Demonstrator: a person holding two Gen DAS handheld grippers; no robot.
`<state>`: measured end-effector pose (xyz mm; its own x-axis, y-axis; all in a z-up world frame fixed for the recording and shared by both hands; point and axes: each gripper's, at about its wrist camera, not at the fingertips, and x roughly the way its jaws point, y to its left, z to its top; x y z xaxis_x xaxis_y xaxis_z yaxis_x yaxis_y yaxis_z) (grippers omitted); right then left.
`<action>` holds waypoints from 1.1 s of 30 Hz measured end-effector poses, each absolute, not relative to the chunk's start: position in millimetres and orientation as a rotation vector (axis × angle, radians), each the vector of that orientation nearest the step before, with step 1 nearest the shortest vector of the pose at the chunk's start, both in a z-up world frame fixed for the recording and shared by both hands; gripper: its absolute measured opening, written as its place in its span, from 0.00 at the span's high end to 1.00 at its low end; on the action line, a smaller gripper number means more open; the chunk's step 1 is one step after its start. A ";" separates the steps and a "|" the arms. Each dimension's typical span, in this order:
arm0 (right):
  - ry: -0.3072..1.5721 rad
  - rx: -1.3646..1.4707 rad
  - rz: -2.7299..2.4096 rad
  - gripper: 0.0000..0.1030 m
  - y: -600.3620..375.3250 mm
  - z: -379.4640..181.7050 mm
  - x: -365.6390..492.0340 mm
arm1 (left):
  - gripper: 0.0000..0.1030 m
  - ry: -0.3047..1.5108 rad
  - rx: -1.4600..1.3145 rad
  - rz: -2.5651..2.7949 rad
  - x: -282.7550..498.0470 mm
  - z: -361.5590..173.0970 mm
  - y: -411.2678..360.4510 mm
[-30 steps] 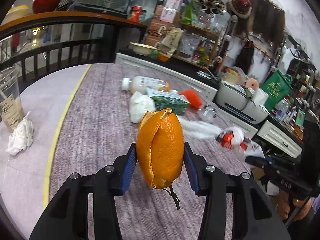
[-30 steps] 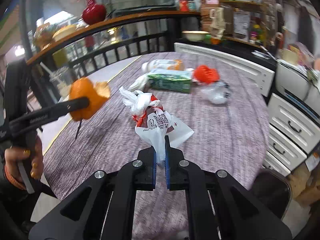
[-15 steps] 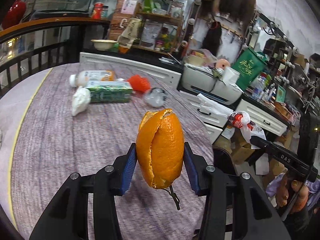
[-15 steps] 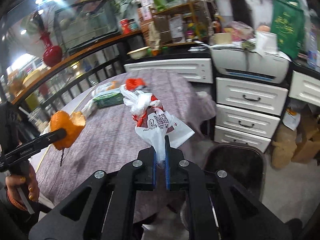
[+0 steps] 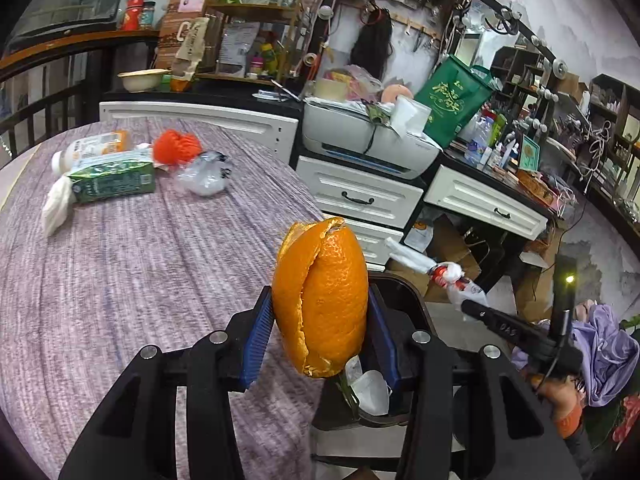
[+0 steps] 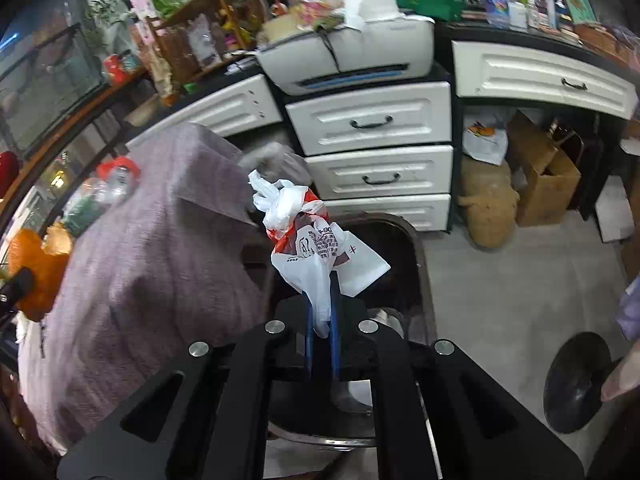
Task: Collect trash
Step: 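Carry the orange peel and white plastic bag with both tools over the black bin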
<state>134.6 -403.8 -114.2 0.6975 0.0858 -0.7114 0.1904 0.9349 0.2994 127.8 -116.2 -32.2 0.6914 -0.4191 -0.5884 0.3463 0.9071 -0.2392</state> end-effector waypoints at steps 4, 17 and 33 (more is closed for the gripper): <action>0.837 0.370 -0.110 0.93 -410.2 -133.4 136.5 | 0.56 0.703 -0.097 -0.450 134.0 -36.4 -133.2; 0.907 0.436 -0.205 0.61 -431.7 -168.6 139.5 | 0.56 0.768 -0.069 -0.498 144.8 -54.4 -170.0; 0.638 0.424 -0.259 0.19 -431.1 -98.6 93.2 | 0.56 0.837 -0.040 -0.527 156.7 -73.0 -198.6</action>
